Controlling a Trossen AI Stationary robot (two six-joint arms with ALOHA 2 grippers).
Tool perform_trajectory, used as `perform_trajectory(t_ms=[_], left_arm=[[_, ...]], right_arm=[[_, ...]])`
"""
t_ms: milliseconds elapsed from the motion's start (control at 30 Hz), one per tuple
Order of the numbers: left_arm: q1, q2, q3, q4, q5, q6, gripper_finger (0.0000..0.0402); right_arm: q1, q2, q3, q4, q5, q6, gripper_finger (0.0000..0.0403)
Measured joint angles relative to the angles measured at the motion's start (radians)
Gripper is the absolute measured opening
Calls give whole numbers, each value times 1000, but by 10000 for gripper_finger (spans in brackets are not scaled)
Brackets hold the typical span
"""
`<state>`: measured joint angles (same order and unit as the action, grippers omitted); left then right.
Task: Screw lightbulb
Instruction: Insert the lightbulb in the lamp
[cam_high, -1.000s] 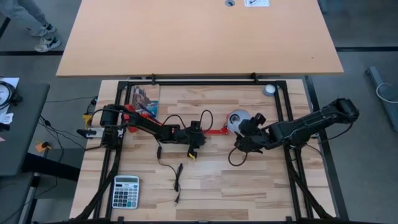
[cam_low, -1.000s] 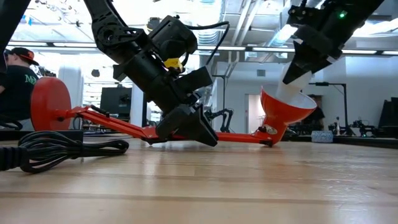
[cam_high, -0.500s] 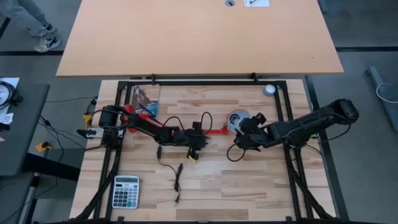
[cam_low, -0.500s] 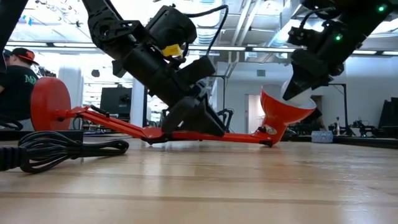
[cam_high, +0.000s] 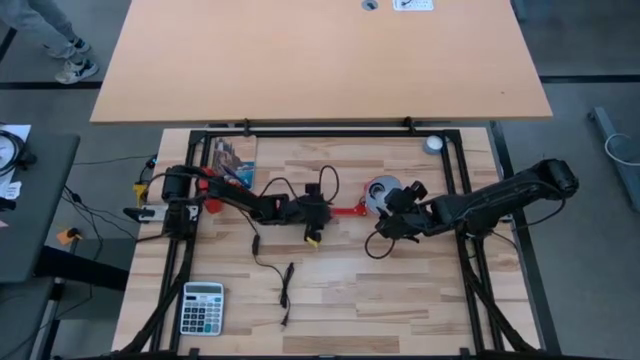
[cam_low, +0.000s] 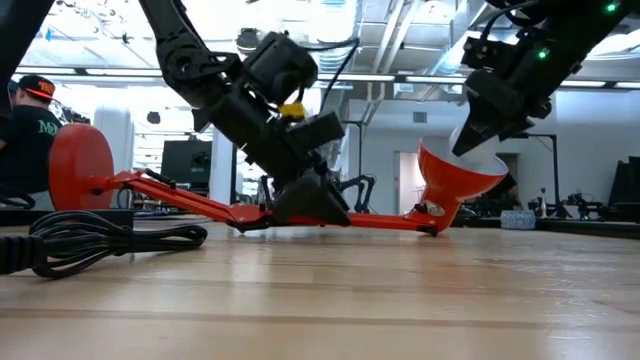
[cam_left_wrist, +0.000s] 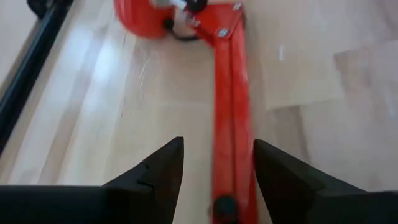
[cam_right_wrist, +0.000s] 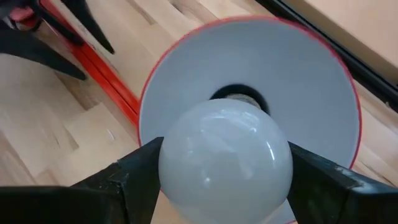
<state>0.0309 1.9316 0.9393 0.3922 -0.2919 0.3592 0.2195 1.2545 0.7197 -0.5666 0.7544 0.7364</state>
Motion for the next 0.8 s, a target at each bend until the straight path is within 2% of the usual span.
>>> perform_trajectory(t_ms=[333,633,800], left_arm=[[33,0,0,-65,32,-35,192],[33,0,0,-68,52,-7,109],[33,0,0,-68,51,-2,91]], right_arm=[[0,0,10,-5,-1,-4,292],[-38,2,-28,3,7,-12,292],[-62,2,-30,58,6,-55,292]])
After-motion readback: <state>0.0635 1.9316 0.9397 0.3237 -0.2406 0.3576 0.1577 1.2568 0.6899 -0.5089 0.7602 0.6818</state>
